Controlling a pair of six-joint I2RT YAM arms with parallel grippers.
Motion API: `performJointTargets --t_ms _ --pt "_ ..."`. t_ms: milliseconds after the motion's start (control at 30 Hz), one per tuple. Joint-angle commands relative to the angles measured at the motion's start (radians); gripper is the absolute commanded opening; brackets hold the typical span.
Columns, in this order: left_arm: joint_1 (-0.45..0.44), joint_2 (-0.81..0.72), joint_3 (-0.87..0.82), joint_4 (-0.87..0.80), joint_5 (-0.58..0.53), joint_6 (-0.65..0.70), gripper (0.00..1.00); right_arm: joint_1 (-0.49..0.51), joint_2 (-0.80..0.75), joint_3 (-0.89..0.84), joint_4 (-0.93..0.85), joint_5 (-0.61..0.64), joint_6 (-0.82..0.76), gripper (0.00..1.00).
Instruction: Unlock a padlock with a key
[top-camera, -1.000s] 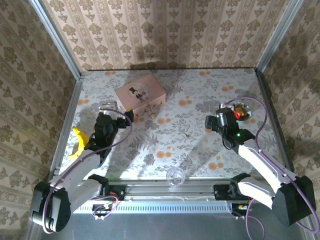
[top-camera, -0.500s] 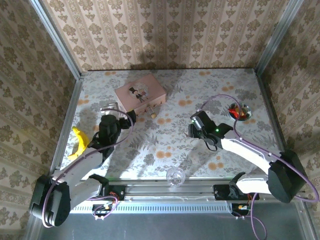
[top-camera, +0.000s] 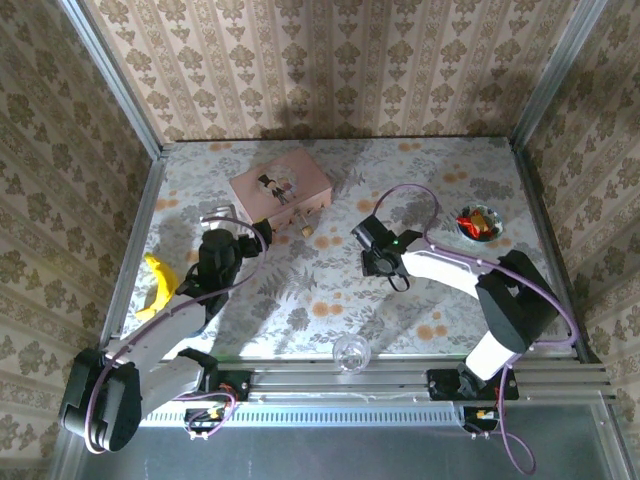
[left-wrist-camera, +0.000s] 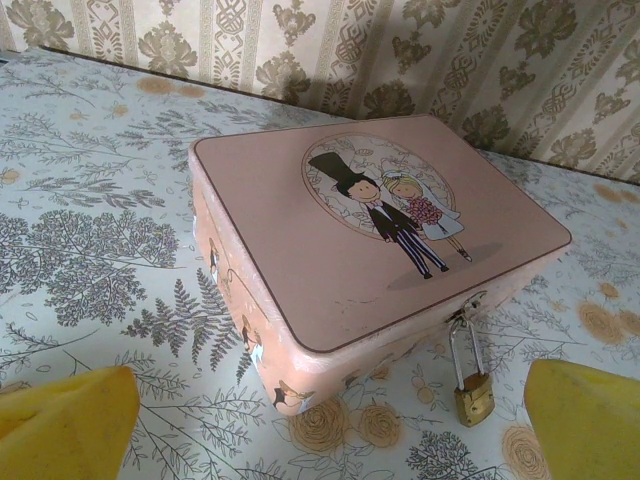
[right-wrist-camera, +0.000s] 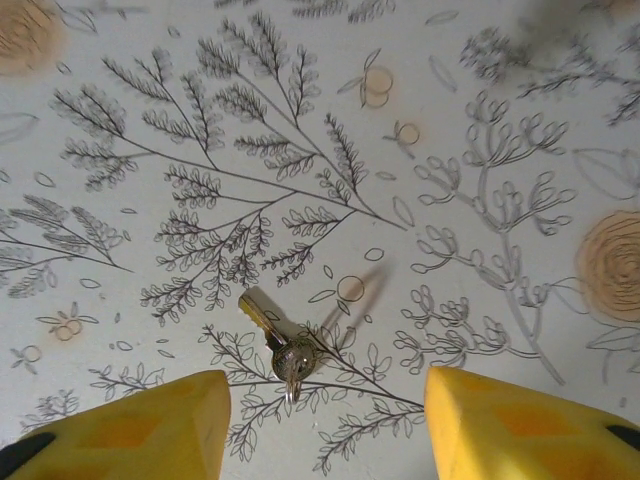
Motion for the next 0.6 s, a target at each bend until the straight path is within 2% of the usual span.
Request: performJointTargets --t_ms 0,167,567 --pt "-0.005 0.015 0.005 0.014 -0.002 -0.018 1.0 -0.006 0.039 0.031 -0.046 -0.023 0.015 0.51" --pt "-0.006 0.048 0.022 0.013 0.021 -0.025 1.0 -0.032 0.073 0.038 -0.033 -0.059 0.013 0.43" --pt "-0.005 0.1 0.057 -0.002 0.044 -0.048 1.0 -0.057 0.101 0.025 -0.008 -0.131 0.005 0.31"
